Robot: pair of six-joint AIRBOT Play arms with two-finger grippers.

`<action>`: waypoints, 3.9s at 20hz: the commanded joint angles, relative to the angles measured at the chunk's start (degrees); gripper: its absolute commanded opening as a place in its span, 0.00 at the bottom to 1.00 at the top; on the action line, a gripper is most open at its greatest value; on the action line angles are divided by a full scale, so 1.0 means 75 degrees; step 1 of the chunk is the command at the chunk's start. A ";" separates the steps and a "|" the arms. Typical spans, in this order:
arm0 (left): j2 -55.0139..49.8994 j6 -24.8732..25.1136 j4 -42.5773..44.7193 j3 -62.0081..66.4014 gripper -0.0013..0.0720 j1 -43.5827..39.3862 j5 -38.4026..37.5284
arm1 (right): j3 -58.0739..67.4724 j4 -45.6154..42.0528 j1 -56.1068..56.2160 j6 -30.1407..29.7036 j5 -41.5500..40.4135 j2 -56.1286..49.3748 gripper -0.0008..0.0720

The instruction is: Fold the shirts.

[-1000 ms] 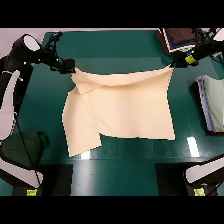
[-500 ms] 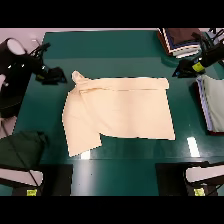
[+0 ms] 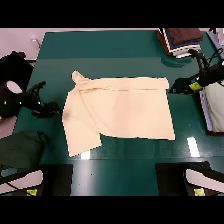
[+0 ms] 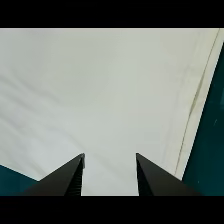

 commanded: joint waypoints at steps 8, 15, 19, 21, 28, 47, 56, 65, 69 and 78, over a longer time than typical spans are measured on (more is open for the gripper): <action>0.0111 0.0988 -0.1746 -0.1169 0.67 0.0061 0.0729 | -0.0402 0.0181 0.0152 -0.0006 -0.0070 0.0286 0.51; 0.0119 0.0994 -0.1830 -0.1119 0.05 0.0064 0.0729 | -0.2186 0.0125 -0.0801 -0.0006 -0.0169 0.0863 0.51; 0.0539 0.0988 -0.1786 -0.0851 0.05 0.0061 0.0627 | -0.3579 0.0117 -0.2527 -0.0012 -0.0015 0.1233 0.75; 0.0871 0.0988 -0.1786 -0.0848 0.05 0.0064 0.0618 | -0.4167 0.0143 -0.3340 -0.0009 0.0052 0.1204 0.77; 0.1003 0.0988 -0.1714 -0.0848 0.05 0.0061 0.0516 | -0.5633 0.0475 -0.3290 -0.0160 -0.0583 0.0793 0.62; 0.4127 -0.0300 -0.1696 0.7408 0.05 0.0064 0.0493 | 0.3786 0.0697 -0.0810 -0.0344 -0.1338 0.3395 0.03; 0.3599 -0.0691 -0.1244 0.8711 0.05 0.0064 0.0793 | 0.6100 -0.0405 -0.0807 0.0178 -0.0239 0.2363 0.03; -0.0373 -0.0420 -0.1440 0.5619 0.05 -0.0577 -0.0664 | 0.3101 -0.0490 -0.0367 0.0175 0.0044 -0.0845 0.03; -0.2372 -0.0417 -0.1148 0.5432 0.05 -0.1125 0.0105 | 0.2914 -0.0458 -0.0175 0.0420 -0.0181 -0.2637 0.03; -0.3127 -0.0073 -0.1000 0.5942 0.05 -0.0772 -0.0595 | 0.4867 -0.0507 -0.0425 0.0338 0.0557 -0.3993 0.03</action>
